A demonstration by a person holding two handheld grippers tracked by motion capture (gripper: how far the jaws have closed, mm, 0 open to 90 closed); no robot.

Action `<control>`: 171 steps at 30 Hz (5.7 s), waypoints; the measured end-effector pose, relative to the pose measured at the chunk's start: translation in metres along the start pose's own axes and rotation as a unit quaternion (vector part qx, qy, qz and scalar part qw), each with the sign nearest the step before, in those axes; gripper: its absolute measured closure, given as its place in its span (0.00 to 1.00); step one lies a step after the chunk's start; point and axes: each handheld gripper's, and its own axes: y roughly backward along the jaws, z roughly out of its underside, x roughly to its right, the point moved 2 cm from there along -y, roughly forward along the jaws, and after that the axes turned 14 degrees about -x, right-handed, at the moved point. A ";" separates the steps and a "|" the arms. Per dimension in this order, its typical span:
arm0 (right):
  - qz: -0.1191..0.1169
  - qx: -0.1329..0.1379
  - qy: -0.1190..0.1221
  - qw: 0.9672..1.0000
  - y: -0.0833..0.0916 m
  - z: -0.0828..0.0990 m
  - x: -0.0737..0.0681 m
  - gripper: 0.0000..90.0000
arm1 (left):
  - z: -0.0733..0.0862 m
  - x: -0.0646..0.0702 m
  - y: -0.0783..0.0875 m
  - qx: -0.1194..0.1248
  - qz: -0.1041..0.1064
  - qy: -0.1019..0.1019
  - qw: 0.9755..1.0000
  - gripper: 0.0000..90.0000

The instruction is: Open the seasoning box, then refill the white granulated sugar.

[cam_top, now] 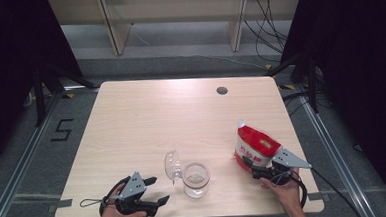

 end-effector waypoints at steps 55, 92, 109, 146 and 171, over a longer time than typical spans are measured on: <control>-0.005 0.011 0.019 1.000 -0.011 0.000 0.004 0.40 | 0.000 0.002 -0.004 -0.003 0.007 0.011 1.000 0.28; 0.091 -0.007 0.188 0.978 0.031 -0.026 -0.034 0.52 | 0.004 0.001 -0.002 -0.015 0.003 -0.001 1.000 0.28; 0.137 -0.067 0.404 0.902 0.038 -0.036 -0.087 0.53 | 0.005 -0.002 -0.002 -0.018 -0.003 0.005 1.000 0.23; 0.251 -0.158 0.659 0.692 0.038 -0.048 -0.125 0.53 | 0.005 -0.006 -0.002 -0.015 -0.030 0.019 0.999 0.17; 0.277 -0.176 0.710 0.624 0.032 -0.052 -0.127 0.54 | 0.005 -0.007 -0.003 -0.018 -0.031 0.019 0.999 0.17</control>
